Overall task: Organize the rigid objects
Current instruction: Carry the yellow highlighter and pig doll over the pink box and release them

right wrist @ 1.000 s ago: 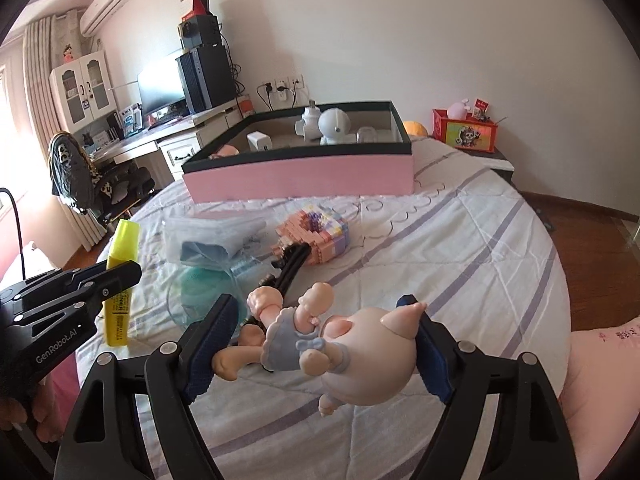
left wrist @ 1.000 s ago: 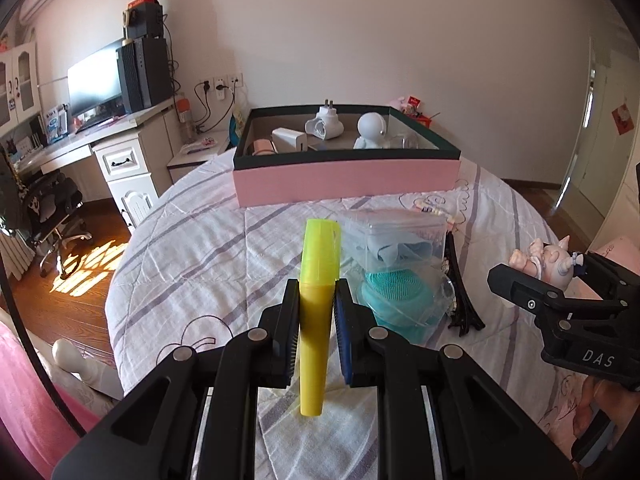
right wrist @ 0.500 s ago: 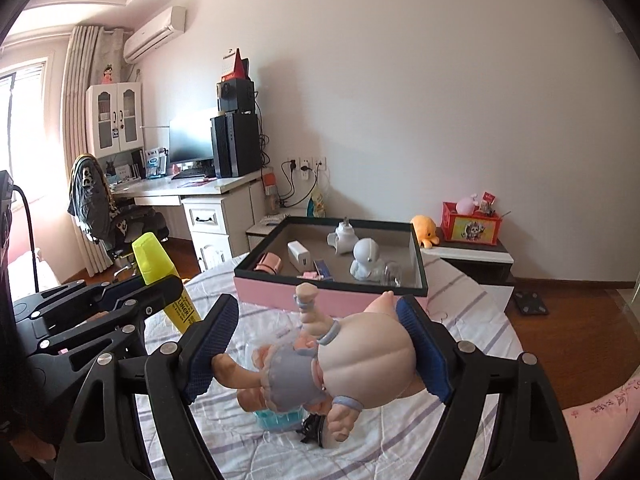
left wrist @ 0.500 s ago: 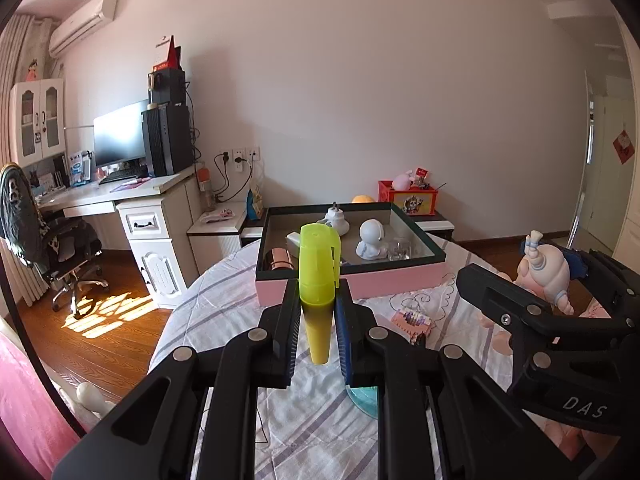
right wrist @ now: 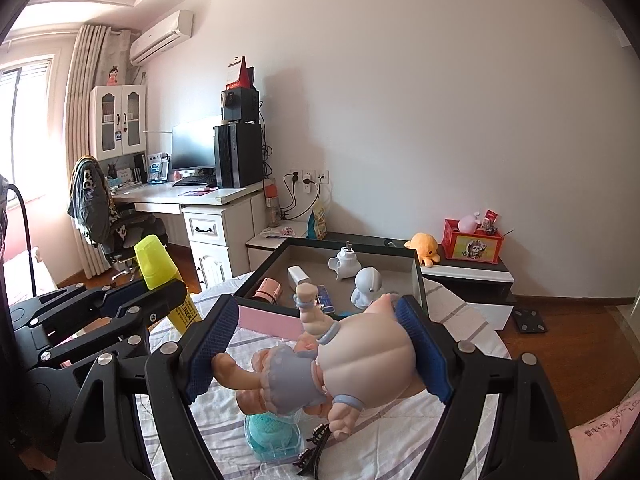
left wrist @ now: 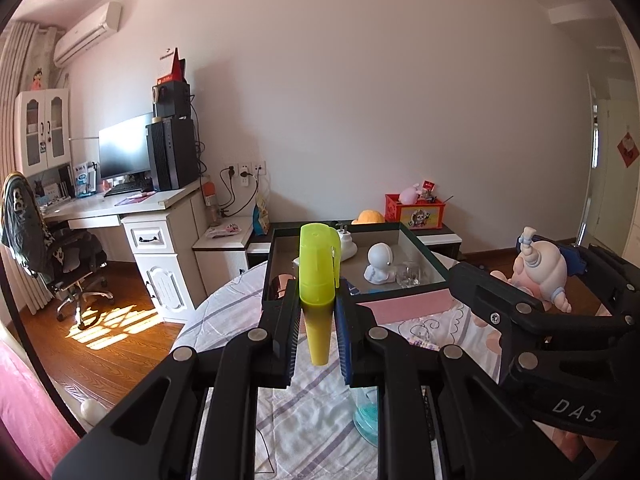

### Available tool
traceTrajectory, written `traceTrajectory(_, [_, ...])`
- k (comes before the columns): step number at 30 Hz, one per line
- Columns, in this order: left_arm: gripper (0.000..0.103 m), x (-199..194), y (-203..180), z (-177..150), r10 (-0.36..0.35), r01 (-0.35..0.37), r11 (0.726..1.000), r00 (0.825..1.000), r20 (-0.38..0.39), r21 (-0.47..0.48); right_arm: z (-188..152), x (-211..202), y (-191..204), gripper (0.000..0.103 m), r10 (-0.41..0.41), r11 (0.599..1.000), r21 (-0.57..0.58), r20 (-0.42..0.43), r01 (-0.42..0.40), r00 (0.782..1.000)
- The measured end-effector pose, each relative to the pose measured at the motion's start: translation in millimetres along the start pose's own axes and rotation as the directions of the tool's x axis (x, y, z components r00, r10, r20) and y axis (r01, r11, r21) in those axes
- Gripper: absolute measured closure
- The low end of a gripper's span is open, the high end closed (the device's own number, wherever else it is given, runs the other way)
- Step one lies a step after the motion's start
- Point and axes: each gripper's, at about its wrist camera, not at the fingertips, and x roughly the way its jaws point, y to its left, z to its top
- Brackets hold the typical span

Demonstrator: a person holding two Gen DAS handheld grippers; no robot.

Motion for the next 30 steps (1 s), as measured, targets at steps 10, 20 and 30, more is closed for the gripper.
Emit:
traceTrajectory(10, [0.087,56.5,-0.8,33.6,0.036,-0.037,0.998,0.999,0.019,0.042,34.2,54.2,-12.9,0.021,-0.008,0.999,-0.032,-0.003,0.008,1.0])
traceTrajectory(20, [0.087,197.0,4.3,44.3,0.007,0.009,0.996,0.984,-0.178,0.091,37.3,176.8,-41.7,0.021,0.006,1.0,-0.015,-0.183,-0.009,0.983])
traceTrajectory(30, [0.084,275.9,9.7,11.1,0.022,0.005,0.997,0.945,-0.326,0.082,-1.4,252.1,-53.0,0.021,0.006,1.0,-0.009,-0.327,-0.01,0.945])
